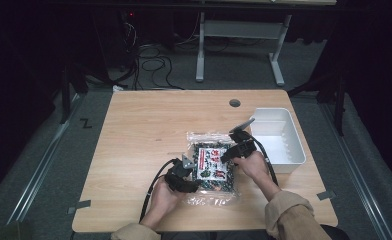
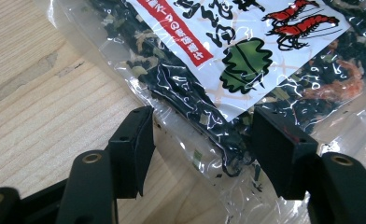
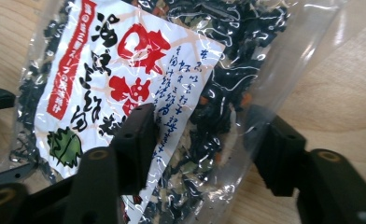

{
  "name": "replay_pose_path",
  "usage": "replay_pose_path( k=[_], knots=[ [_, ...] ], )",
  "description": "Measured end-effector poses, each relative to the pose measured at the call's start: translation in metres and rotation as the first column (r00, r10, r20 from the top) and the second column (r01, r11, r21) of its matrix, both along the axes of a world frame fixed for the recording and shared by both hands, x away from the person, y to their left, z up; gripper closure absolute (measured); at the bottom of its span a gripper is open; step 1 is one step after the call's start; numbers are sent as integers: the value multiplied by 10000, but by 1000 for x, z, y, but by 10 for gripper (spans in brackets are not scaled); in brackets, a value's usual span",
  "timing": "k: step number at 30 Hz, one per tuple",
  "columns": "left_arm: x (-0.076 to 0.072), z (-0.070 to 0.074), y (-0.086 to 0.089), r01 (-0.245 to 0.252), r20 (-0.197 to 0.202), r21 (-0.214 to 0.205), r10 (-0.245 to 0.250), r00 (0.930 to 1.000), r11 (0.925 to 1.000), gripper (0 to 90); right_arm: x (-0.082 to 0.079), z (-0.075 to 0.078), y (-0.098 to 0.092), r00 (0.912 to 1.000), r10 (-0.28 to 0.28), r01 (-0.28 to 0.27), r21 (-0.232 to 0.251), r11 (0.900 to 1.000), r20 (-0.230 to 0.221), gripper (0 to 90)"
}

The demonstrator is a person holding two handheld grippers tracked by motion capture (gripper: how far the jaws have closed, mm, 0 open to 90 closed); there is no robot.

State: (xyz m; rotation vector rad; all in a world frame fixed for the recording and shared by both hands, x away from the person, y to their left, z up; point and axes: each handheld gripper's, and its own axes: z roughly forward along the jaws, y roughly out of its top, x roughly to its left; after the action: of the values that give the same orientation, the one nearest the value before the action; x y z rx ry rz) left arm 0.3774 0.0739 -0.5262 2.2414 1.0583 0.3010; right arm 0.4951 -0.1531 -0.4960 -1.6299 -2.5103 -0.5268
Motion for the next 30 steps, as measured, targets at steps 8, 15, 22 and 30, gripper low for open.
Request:
replay_pose_path(
  k=[8,15,22,30],
  knots=[
    [0,0,-1,-31,94,-28,31,10000,10000,405,-1,11,-9,9994,175,-194,647,9977,306,643],
    [0,2,0,-59,190,10,59,9998,10000,394,-1,20,-14,9974,375,-444,1140,9925,622,702],
    [-1,4,2,-177,390,-203,185,9991,9996,376,-4,33,-19,9931,534,-727,1906,9790,1047,746],
    [2,5,11,-712,-76,-926,708,9975,9932,317,-10,58,-26,9803,830,-1237,2289,9656,1795,799]
  ],
)
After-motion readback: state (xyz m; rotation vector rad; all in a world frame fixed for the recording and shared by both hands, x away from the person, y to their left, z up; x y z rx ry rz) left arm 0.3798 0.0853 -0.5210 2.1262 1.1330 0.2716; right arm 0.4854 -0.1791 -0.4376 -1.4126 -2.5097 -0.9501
